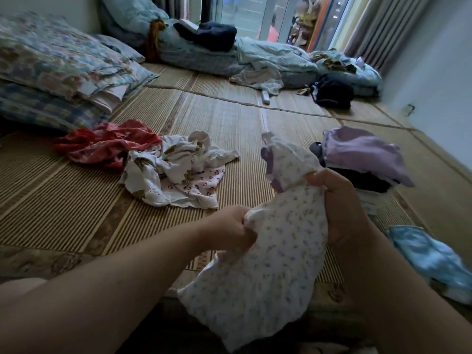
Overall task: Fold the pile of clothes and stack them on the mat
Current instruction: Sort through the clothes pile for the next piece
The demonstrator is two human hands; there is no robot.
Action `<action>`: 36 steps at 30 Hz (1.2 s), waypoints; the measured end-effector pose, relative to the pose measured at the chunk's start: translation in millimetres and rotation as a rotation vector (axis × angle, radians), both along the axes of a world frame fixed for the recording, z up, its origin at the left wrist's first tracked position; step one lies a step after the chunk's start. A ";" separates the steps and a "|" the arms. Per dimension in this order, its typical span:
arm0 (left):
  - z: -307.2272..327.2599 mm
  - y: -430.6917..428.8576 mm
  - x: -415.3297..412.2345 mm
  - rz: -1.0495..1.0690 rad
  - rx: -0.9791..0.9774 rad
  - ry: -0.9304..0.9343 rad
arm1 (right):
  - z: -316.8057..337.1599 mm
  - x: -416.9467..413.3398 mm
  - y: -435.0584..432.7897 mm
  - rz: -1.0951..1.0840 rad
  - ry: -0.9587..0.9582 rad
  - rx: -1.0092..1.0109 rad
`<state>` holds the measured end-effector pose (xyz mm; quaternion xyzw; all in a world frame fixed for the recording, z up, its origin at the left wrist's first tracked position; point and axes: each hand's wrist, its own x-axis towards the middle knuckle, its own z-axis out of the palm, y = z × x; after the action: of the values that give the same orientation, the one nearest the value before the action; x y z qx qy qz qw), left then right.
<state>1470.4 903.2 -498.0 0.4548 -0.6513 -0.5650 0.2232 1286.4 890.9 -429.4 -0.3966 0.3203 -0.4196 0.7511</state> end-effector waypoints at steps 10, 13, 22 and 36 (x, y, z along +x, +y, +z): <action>-8.0 -4.5 69.5 0.228 -0.163 -0.165 | -54.7 -67.9 -8.0 -0.628 0.516 0.001; -0.1 -8.2 78.5 0.320 -0.218 -0.249 | -53.1 -61.7 -3.1 -0.678 0.689 -0.068; 29.2 0.6 19.4 0.039 0.368 0.394 | -39.0 43.3 35.2 0.109 0.650 -0.227; 44.9 -21.6 -13.1 -0.075 -0.448 -0.624 | 38.6 -6.5 21.6 0.050 0.135 -0.133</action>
<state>1457.3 881.6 -453.1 0.5206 -0.8114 -0.2509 0.0872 1279.8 912.5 -390.9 -0.4808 0.3318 -0.3934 0.7099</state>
